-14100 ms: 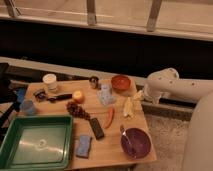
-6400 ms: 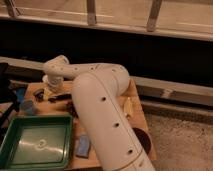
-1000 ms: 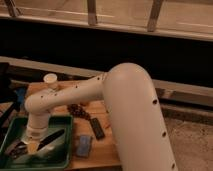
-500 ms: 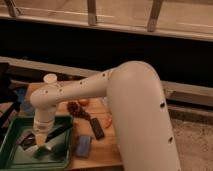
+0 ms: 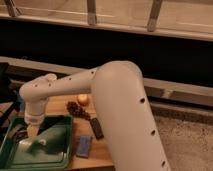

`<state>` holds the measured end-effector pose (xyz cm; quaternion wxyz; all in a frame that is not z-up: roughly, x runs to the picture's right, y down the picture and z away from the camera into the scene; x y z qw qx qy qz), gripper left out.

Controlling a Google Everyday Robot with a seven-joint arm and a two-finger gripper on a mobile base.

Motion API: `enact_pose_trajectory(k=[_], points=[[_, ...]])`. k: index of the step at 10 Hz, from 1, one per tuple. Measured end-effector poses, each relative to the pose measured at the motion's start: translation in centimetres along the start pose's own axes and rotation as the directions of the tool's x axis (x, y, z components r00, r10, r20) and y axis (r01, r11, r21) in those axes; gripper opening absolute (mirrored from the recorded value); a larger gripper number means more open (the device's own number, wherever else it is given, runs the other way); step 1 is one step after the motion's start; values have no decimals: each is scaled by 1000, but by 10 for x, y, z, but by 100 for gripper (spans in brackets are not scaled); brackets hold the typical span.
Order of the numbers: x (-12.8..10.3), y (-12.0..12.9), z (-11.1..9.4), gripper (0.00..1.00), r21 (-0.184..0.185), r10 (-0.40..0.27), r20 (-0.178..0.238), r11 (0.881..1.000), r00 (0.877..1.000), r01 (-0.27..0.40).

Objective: Wipe tray with brush

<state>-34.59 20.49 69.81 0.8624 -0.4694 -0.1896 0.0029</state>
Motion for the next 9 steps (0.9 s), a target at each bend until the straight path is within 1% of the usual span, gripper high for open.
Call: enact_pose_trajectory(k=[2, 3, 4, 5, 7, 9], points=[[-7, 27, 12, 18, -25, -25, -3, 999, 1000, 25], [-3, 43, 15, 18, -35, -18, -7, 999, 1000, 17], [8, 56, 17, 18, -40, 6, -16, 999, 1000, -6], [17, 61, 16, 18, -37, 28, -23, 999, 999, -29], [28, 57, 11, 18, -29, 56, -36, 998, 998, -57], [45, 31, -4, 18, -7, 77, -44, 997, 996, -78]])
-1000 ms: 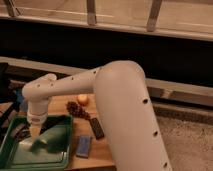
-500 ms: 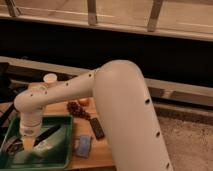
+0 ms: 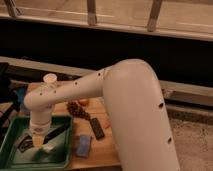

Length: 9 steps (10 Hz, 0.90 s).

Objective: Wipe tray with brush

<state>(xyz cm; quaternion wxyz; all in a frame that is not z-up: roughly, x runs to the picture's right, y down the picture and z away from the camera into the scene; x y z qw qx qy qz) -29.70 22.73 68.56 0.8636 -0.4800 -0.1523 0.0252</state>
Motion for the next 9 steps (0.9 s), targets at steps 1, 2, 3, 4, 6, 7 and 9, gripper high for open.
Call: enact_pose_trajectory(k=[1, 2, 3, 4, 6, 7, 9], points=[[4, -20, -9, 18, 14, -3, 2, 1000, 1000, 3], [5, -39, -16, 18, 20, -14, 4, 1000, 1000, 13], [4, -50, -19, 18, 24, -26, 9, 999, 1000, 26], [2, -56, -21, 18, 22, -40, 14, 999, 999, 40], [-10, -56, -20, 18, 21, -88, 39, 996, 995, 87], [-17, -51, -17, 18, 16, -111, 55, 994, 992, 110], [-32, -24, -2, 18, -10, -149, 79, 989, 986, 150]])
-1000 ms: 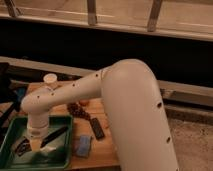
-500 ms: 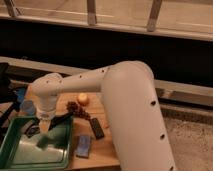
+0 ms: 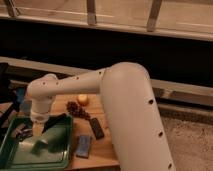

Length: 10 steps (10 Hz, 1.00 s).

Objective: Wipe tray with brush

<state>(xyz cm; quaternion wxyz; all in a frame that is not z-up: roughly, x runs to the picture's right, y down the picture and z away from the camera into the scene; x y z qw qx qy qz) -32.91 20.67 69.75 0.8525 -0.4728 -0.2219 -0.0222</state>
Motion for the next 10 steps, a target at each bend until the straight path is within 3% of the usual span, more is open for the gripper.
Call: enact_pose_trajectory(k=[1, 3, 5, 8, 10], points=[[-9, 19, 11, 18, -16, -2, 10, 1000, 1000, 2], [-15, 47, 23, 18, -14, 27, 8, 1000, 1000, -26], [-16, 58, 24, 18, -1, 50, -1, 999, 999, -50], [-13, 37, 8, 18, 33, 49, -17, 998, 999, -48], [-19, -5, -11, 18, 56, 4, -29, 998, 1000, -2]])
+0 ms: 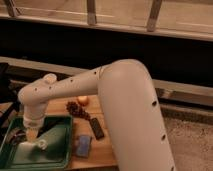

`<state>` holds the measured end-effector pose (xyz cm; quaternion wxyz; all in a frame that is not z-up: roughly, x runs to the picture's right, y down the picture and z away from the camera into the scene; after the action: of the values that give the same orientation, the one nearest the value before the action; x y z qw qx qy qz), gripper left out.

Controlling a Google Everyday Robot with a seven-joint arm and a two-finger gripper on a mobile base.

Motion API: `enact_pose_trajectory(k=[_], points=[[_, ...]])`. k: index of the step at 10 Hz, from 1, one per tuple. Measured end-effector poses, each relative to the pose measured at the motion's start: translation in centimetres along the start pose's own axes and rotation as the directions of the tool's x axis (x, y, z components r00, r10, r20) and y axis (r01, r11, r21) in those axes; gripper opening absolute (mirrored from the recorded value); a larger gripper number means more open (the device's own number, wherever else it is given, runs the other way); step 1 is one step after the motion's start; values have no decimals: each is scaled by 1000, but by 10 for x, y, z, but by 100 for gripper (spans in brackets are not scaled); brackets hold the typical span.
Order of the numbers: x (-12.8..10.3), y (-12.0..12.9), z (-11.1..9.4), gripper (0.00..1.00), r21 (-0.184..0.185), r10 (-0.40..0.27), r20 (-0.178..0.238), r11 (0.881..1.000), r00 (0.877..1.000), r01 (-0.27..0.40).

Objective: Wipe tray with brush

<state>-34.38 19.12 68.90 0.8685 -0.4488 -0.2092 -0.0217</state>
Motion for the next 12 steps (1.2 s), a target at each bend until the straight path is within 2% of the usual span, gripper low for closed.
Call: enact_pose_trajectory(k=[3, 5, 7, 9, 10, 12], points=[[-23, -31, -4, 18, 3, -79, 9, 997, 997, 79], [-35, -25, 2, 18, -3, -116, 21, 993, 993, 116], [-51, 0, 22, 18, -40, -145, 27, 989, 989, 146], [-45, 23, 35, 18, -67, -110, 24, 992, 994, 111], [-30, 35, 38, 18, -76, -65, 17, 995, 998, 66], [1, 45, 35, 18, -84, 13, -3, 996, 1000, -14]])
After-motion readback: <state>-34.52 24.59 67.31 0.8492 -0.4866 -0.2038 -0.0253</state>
